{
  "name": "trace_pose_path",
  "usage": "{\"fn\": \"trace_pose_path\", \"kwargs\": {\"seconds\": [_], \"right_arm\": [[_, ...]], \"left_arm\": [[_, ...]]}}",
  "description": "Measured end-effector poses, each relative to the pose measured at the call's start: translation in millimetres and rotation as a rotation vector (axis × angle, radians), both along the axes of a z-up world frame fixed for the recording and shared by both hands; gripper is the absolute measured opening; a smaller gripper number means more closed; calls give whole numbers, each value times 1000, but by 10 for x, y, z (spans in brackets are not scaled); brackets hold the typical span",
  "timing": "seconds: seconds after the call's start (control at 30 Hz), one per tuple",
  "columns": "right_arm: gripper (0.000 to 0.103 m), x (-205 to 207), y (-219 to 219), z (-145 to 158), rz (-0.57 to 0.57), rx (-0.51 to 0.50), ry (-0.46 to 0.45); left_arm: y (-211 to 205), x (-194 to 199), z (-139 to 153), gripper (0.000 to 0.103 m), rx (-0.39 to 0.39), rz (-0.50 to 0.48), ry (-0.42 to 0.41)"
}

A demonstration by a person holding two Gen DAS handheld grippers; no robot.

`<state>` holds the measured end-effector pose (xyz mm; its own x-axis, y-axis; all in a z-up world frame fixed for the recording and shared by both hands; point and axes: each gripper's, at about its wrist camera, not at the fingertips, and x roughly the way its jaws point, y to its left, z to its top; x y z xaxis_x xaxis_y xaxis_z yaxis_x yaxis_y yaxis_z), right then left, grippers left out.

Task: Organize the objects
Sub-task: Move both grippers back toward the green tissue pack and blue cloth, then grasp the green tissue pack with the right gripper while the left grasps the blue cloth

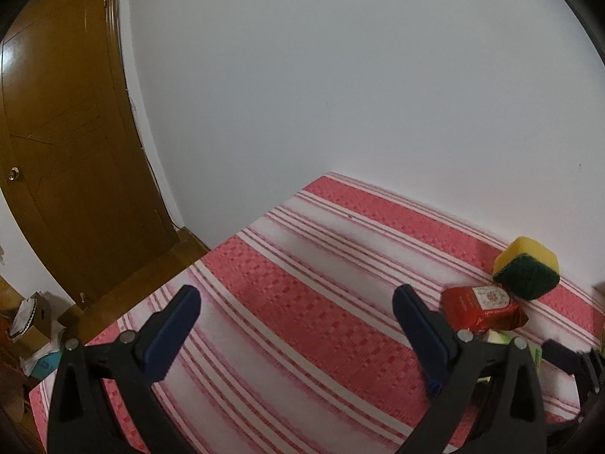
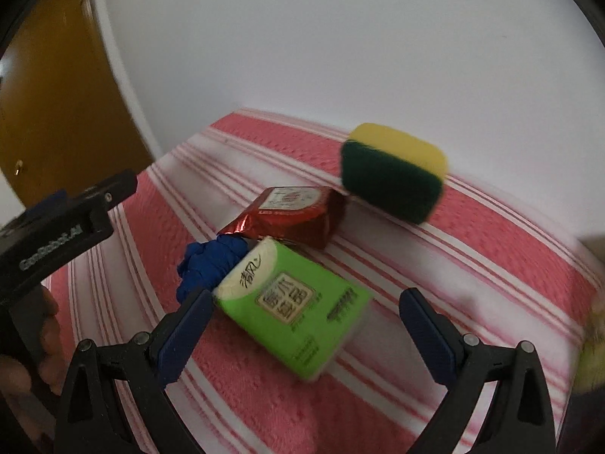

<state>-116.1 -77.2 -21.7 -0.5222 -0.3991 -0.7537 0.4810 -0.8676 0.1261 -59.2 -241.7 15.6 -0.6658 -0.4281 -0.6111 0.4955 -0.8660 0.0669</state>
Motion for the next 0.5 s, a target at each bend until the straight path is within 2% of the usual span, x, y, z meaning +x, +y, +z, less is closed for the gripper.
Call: {"fn": "trace_pose_path", "kwargs": {"seconds": [0.2,0.27,0.3,0.37,0.5], "right_arm": [[98,-102,-40,-51,15,22,-19],[80,-75,-36,-35,6,46,-1],[76,-45,-43,-34,3,83,16],[60,2,-49,-35,7,125,40],[52,65,103,-12,-26,80,28]], "left_arm": [[39,-24,-39,103,20,-31,-34],[44,-39,-58,103,33,-43,-43],[51,-53,-66,103,36,-46,-46],[62,-64,-73,103,39,-53,-50],[103,-77,-71,103,40,-81,-44]]}}
